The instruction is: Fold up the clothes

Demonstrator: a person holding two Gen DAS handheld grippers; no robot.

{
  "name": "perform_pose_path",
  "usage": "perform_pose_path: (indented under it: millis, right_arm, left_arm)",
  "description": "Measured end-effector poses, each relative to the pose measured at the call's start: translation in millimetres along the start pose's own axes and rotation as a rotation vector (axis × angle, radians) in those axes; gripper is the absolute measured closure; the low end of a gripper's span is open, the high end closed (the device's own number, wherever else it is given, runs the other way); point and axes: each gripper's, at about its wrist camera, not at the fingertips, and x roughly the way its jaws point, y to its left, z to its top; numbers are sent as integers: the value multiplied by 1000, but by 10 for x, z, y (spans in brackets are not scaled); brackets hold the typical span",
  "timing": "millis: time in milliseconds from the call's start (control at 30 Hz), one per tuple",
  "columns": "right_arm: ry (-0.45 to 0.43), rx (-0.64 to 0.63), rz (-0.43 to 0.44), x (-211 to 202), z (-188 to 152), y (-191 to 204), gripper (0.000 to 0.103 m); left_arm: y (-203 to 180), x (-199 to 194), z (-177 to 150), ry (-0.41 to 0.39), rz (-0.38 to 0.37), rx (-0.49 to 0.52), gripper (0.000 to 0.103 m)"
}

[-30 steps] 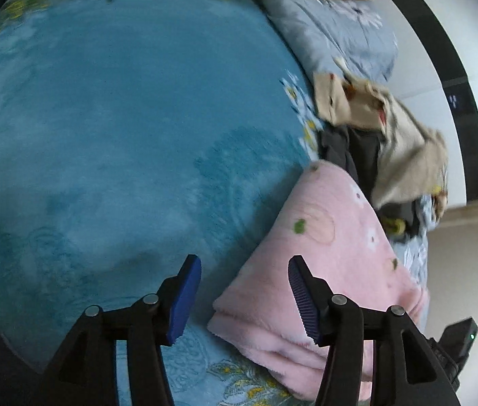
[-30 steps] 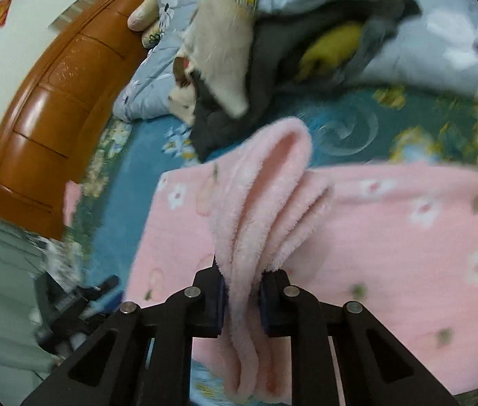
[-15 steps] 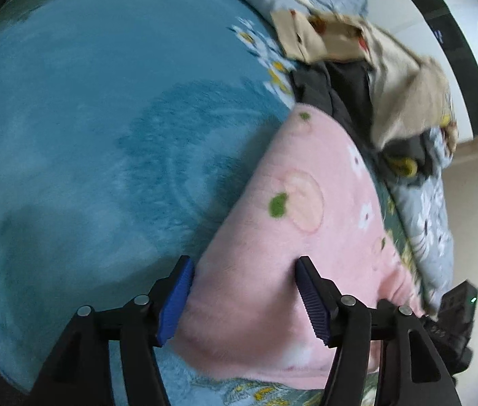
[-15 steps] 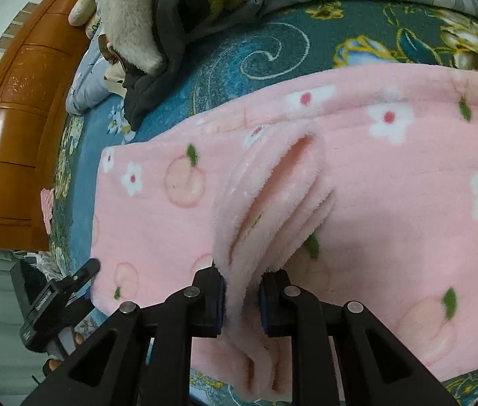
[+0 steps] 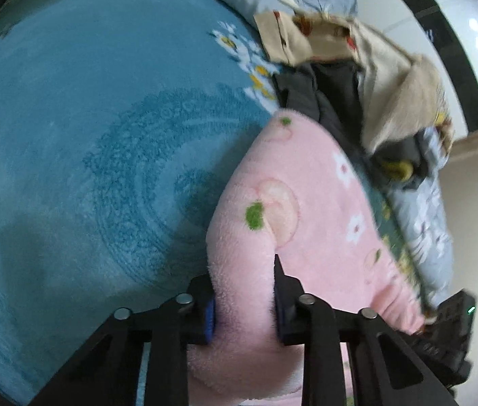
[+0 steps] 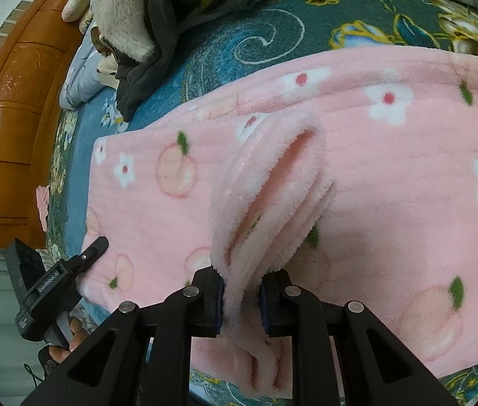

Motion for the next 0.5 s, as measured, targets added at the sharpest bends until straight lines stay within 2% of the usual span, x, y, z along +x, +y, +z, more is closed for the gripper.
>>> perform_pose_path:
  millis: [133,233,267,300,333,500]
  right_arm:
    - [-1,-16,30,-33,-12,89,85]
    - [5,-39,65,-15,-3,245,85]
    - [4,-54,78,12,17,332,85]
    - [5,-66,91,40,37,414,85]
    - [7,-77,104,69,58,491,85]
    - [25,-184,204,228,233,1082,85]
  left_arm:
    - [61,-248,153,-63,-45,-19,82]
    - [50,-460,328,-107,-43,26,85]
    - [53,-525,392,-124,-32,42,89]
    - [71,-602,463,-151,-10,54,102]
    - [118,-744,568,-201,18,57,103]
    - [588,-1441,996,-363,48,-55,103]
